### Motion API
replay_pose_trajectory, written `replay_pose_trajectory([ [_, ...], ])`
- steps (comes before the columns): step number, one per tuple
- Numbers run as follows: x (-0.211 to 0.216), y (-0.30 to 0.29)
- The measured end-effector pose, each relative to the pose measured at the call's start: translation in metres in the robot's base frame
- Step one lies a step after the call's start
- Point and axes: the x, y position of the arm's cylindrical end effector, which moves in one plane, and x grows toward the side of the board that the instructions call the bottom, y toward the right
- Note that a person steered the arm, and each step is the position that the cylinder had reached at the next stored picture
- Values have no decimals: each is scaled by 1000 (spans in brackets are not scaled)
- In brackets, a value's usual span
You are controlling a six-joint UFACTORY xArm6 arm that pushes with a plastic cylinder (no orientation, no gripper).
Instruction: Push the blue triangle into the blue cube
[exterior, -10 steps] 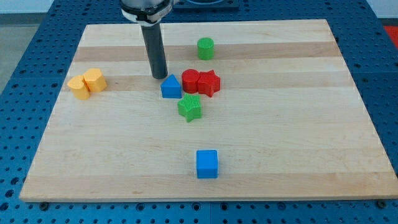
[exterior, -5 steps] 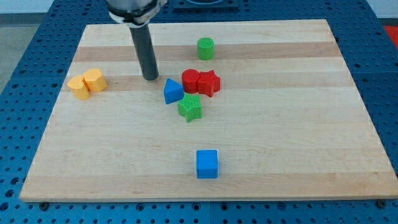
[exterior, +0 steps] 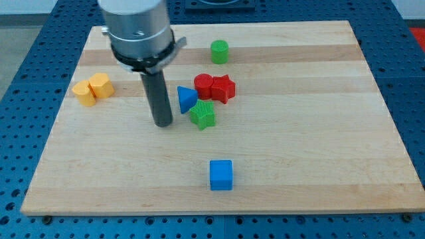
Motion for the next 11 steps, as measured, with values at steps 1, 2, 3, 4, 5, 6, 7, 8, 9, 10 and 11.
replay_pose_trajectory([
  [1,-46,-26],
  [2,-66,-15],
  [3,-68,8],
  [4,-68,23],
  [5,-64,33],
  [6,-34,33],
  [7,2,57],
  [8,29,86],
  [9,44,96],
  [10,44,96],
  [11,48,96],
])
